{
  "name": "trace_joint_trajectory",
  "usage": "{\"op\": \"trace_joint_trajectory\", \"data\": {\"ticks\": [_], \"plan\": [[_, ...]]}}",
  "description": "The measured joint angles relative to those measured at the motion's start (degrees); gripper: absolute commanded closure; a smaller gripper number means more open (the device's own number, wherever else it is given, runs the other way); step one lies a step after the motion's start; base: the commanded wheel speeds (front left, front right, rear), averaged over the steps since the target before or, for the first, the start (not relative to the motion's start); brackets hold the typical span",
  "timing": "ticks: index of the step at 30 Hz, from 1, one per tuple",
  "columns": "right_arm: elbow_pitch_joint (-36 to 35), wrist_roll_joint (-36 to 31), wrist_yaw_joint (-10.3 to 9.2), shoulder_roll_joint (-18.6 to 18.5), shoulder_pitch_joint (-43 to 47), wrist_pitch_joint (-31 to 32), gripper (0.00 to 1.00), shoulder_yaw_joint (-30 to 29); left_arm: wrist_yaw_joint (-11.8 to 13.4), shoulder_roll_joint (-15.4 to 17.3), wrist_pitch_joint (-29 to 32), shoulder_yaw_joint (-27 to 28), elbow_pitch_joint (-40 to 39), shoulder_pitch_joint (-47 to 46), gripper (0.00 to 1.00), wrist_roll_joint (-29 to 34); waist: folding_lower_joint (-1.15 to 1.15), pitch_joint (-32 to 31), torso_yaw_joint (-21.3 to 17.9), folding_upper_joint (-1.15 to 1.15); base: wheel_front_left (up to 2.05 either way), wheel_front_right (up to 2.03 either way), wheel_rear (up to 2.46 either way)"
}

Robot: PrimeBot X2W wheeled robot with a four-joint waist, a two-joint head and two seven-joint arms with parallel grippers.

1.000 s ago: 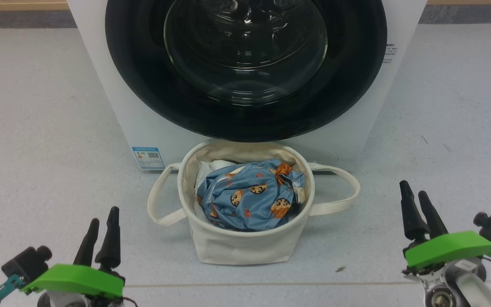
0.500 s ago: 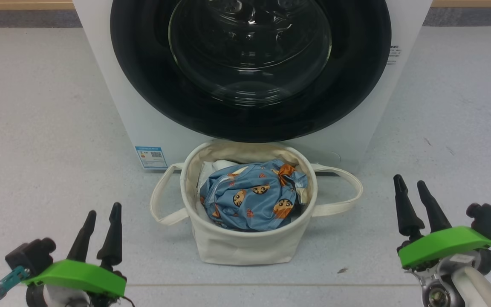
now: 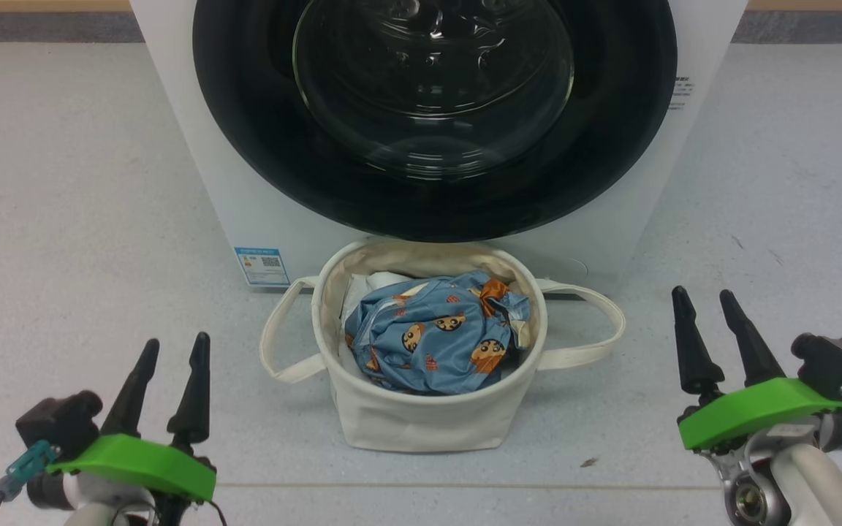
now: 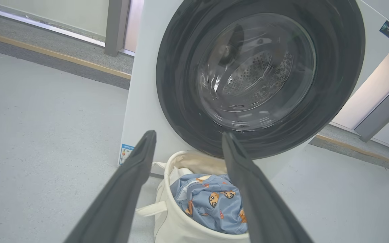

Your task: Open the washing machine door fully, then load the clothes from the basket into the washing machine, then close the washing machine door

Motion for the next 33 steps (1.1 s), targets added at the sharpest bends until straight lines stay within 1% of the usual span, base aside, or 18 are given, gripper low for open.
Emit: {"op": "trace_joint_trajectory", "data": {"ticks": [5, 24, 33], "plan": [[0.11, -3.12, 0.0, 0.05, -0.73, 0.0, 0.0, -0.14, 0.01, 0.25, -0.63, -0.13, 0.13, -0.18, 0.0, 2.26, 0.0, 0.19, 0.05, 0.0, 0.0, 0.0, 0.0], [1.63, -16.22, 0.0, 0.41, -2.86, -0.04, 0.0, -1.13, 0.02, 2.08, -3.67, -1.65, 1.42, -2.58, 0.0, 14.37, 0.0, 0.11, 0.61, 0.0, 0.0, 0.0, 0.0], [1.96, -16.7, 0.0, 0.42, -3.52, -0.04, 0.0, -1.1, 0.02, 2.11, -3.7, -1.54, 1.42, -2.67, 0.0, 14.99, 0.0, 0.07, 0.78, 0.0, 0.0, 0.0, 0.0]]}}
